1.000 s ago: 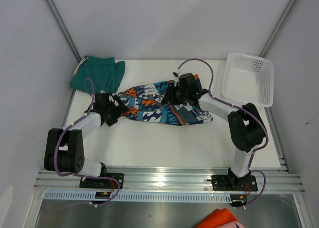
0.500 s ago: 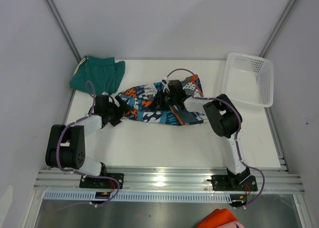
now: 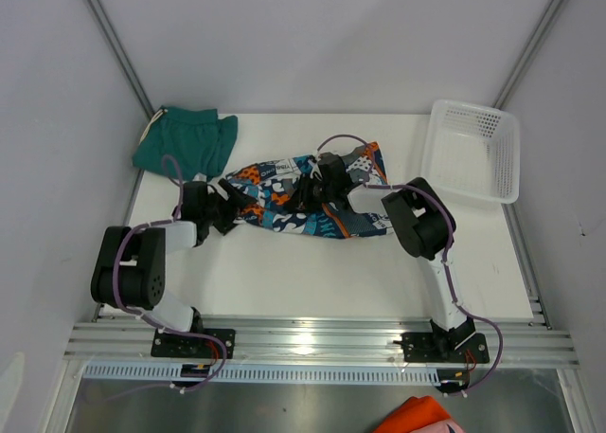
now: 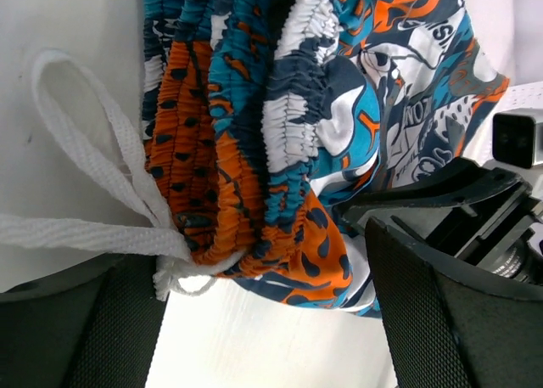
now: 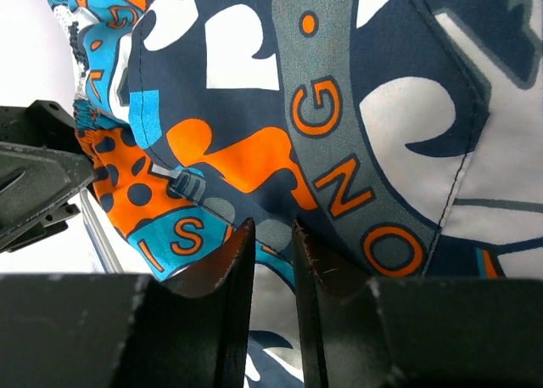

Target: Fold and stack the shorts

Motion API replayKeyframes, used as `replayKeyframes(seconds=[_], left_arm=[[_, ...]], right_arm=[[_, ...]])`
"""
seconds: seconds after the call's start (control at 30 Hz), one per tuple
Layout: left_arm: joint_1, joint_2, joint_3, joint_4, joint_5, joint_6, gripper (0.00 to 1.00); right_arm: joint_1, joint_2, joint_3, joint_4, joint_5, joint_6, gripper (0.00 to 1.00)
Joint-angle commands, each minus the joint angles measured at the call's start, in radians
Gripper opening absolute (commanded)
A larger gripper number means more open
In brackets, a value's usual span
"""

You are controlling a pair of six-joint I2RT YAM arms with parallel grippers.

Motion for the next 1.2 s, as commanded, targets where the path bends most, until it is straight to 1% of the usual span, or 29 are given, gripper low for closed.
replayKeyframes(seconds=[0.0, 0.07, 0.1, 0.17, 0.33, 0.4, 0.47, 0.53, 0.67, 0.73, 0.77, 0.83, 0.87, 0.93, 0.97, 1.03, 1.1, 1.13, 1.17], left_arm=[[0.007, 0.051, -0.048, 0.104, 0.003, -0.067, 0.91], [0.007, 0.057, -0.061, 0.126, -0.01, -0.09, 0.87], [0.008, 0.059, -0.058, 0.129, -0.02, -0.091, 0.81], [0.01, 0.054, -0.052, 0.121, -0.059, -0.085, 0.76], [0.015, 0.043, -0.029, 0.127, -0.124, -0.056, 0.74], [0.021, 0.057, -0.035, 0.172, -0.109, -0.051, 0.73], [0.03, 0.085, -0.045, 0.245, -0.078, -0.053, 0.69], [0.038, 0.098, -0.052, 0.291, -0.064, -0.05, 0.68], [0.039, 0.102, -0.055, 0.316, -0.047, -0.024, 0.69], [0.039, 0.105, -0.05, 0.318, -0.049, -0.022, 0.67], [0.066, 0.109, -0.048, 0.319, -0.049, -0.022, 0.62], [0.07, 0.112, -0.044, 0.316, -0.053, -0.022, 0.57], [0.07, 0.115, -0.041, 0.316, -0.052, -0.022, 0.5], [0.071, 0.115, -0.036, 0.314, -0.053, -0.018, 0.44], [0.071, 0.115, -0.038, 0.314, -0.052, -0.018, 0.35], [0.071, 0.108, -0.048, 0.321, -0.056, -0.013, 0.29], [0.07, 0.1, -0.055, 0.331, -0.056, -0.013, 0.19], [0.07, 0.1, -0.058, 0.345, -0.056, -0.012, 0.12], [0.07, 0.099, -0.062, 0.345, -0.055, -0.01, 0.0]], right_arm=[[0.002, 0.001, -0.02, -0.01, 0.015, -0.013, 0.27], [0.003, 0.002, -0.02, -0.013, 0.018, -0.016, 0.26], [0.005, 0.001, -0.017, -0.03, 0.02, -0.02, 0.27], [0.009, 0.001, -0.007, -0.07, 0.037, -0.043, 0.26], [0.009, 0.001, -0.012, -0.119, 0.058, -0.085, 0.25], [0.009, 0.001, -0.015, -0.122, 0.054, -0.088, 0.25], [0.011, -0.001, -0.017, -0.118, 0.049, -0.088, 0.25], [0.012, 0.001, -0.017, -0.121, 0.047, -0.091, 0.25], [0.011, 0.002, -0.015, -0.128, 0.046, -0.1, 0.25], [0.011, 0.004, -0.013, -0.128, 0.043, -0.105, 0.25], [0.012, 0.004, -0.013, -0.13, 0.043, -0.105, 0.25], [0.012, 0.004, -0.015, -0.131, 0.044, -0.111, 0.25], [0.012, 0.005, -0.015, -0.136, 0.044, -0.113, 0.25], [0.011, 0.005, -0.015, -0.141, 0.046, -0.12, 0.25], [0.011, 0.005, -0.015, -0.142, 0.046, -0.12, 0.24], [0.011, 0.005, -0.017, -0.142, 0.044, -0.12, 0.24], [0.012, 0.002, -0.018, -0.141, 0.044, -0.122, 0.24], [0.011, 0.004, -0.018, -0.141, 0.044, -0.12, 0.24], [0.012, 0.004, -0.018, -0.144, 0.046, -0.122, 0.24]])
